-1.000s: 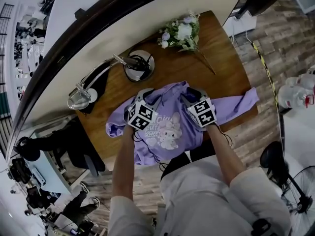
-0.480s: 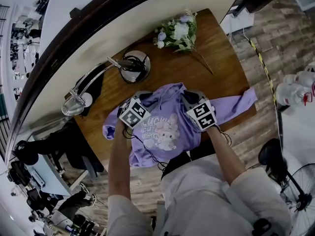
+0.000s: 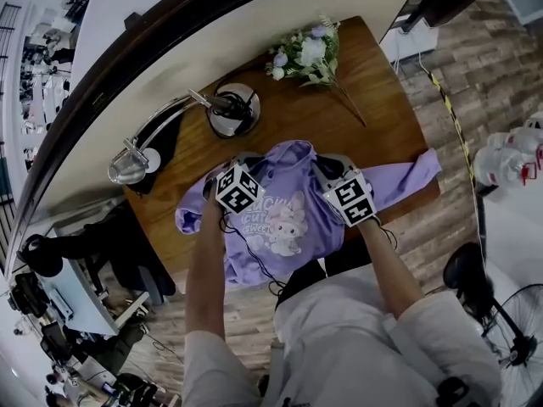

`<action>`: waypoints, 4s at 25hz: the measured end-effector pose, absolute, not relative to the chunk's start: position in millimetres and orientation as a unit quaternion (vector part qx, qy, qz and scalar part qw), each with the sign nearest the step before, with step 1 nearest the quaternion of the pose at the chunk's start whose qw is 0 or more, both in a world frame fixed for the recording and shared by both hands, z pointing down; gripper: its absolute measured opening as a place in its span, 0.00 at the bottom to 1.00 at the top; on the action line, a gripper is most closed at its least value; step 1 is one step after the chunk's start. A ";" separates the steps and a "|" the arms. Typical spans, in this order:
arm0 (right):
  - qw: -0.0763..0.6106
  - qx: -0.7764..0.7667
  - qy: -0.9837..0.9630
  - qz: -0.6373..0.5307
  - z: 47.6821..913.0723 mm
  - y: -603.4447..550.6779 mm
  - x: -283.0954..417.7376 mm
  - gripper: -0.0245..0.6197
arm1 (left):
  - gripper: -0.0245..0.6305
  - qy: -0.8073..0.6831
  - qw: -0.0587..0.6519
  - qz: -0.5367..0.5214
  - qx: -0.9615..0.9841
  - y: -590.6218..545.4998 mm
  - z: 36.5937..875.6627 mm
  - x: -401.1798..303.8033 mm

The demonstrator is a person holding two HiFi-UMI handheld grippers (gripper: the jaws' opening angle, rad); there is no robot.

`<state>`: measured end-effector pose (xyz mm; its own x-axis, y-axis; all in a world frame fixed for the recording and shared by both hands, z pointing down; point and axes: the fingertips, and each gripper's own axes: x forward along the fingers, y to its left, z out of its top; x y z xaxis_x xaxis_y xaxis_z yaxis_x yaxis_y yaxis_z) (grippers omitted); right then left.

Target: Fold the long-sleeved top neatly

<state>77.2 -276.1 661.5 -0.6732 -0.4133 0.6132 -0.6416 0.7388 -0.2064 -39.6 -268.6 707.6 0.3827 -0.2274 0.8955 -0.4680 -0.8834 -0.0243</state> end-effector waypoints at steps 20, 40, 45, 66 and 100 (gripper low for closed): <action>0.243 0.282 -0.925 0.071 555.4 -236.9 67.7 0.10 | 0.09 -0.426 0.061 0.336 0.837 -209.8 540.1 -93.6; 0.158 0.224 -0.954 -0.123 363.6 -104.0 42.4 0.10 | 0.09 -0.510 -0.052 0.212 0.832 -59.5 351.5 -133.8; 0.137 0.233 -0.945 -0.183 313.6 -61.9 43.9 0.10 | 0.09 -0.514 -0.076 0.186 0.834 -14.2 304.3 -131.4; 0.057 0.290 -0.901 -0.318 171.2 71.3 93.6 0.10 | 0.09 -0.489 -0.213 0.187 0.825 135.7 173.5 -80.6; 0.331 0.170 -0.928 -0.004 582.5 -365.6 -94.6 0.11 | 0.09 -0.603 0.193 0.272 0.725 -281.0 587.7 -266.9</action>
